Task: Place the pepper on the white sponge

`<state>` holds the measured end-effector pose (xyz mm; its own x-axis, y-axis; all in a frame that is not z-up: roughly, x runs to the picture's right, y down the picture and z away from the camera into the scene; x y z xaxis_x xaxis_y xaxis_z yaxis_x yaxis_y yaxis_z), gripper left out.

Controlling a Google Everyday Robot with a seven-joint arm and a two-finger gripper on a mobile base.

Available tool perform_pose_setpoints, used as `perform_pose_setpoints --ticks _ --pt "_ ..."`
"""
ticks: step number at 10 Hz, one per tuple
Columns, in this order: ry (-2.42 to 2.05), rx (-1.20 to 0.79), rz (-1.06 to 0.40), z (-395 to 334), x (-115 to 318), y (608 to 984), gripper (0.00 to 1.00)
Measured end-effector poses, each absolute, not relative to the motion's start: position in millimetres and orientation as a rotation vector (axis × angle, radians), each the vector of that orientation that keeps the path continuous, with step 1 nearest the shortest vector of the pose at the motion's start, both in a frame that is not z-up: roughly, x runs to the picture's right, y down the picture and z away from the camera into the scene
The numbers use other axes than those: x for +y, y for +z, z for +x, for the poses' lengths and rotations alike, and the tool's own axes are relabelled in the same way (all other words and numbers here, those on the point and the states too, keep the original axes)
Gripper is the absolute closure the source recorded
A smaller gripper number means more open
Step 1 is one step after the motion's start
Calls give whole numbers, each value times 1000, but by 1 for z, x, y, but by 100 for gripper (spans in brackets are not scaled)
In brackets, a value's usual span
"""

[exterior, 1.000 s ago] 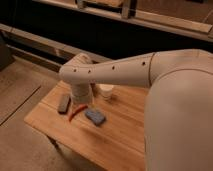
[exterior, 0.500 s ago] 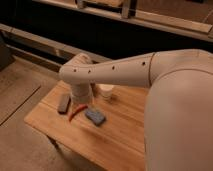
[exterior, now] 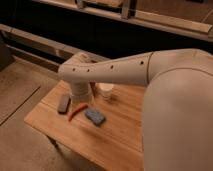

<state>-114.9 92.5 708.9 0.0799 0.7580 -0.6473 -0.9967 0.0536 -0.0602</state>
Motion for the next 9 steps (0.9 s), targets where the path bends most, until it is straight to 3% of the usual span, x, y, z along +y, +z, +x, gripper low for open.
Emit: perform_pose_setpoints --ticks 9 --pt "1686 598 -427 -129 81 727 35"
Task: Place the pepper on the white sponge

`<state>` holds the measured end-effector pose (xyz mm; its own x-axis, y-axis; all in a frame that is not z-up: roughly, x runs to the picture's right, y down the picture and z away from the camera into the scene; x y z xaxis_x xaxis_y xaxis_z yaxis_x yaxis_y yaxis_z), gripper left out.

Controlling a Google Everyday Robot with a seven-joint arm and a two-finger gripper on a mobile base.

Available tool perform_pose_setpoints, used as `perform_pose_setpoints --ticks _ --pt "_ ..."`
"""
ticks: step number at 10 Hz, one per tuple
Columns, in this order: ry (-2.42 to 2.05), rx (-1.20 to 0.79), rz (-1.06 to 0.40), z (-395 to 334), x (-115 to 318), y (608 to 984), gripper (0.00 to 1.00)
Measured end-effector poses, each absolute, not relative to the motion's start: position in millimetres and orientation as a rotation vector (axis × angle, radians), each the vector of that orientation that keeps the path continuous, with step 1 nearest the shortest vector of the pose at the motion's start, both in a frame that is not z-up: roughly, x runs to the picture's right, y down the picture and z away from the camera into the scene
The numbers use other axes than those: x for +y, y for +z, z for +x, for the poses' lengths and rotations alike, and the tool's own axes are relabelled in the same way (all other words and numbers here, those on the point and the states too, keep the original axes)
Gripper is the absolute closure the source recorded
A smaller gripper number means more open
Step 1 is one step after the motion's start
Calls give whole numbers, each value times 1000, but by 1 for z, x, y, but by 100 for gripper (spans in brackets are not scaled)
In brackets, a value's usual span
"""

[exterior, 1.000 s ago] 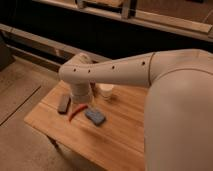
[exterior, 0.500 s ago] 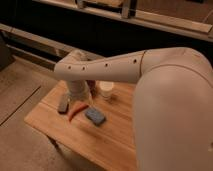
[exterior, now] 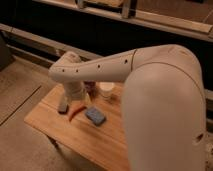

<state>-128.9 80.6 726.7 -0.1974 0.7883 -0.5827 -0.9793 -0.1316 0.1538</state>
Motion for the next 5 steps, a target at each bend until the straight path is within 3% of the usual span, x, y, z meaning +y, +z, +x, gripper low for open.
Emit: perform_pose_setpoints --ticks 5 --pt "1697 605 -423 -129 82 728 35"
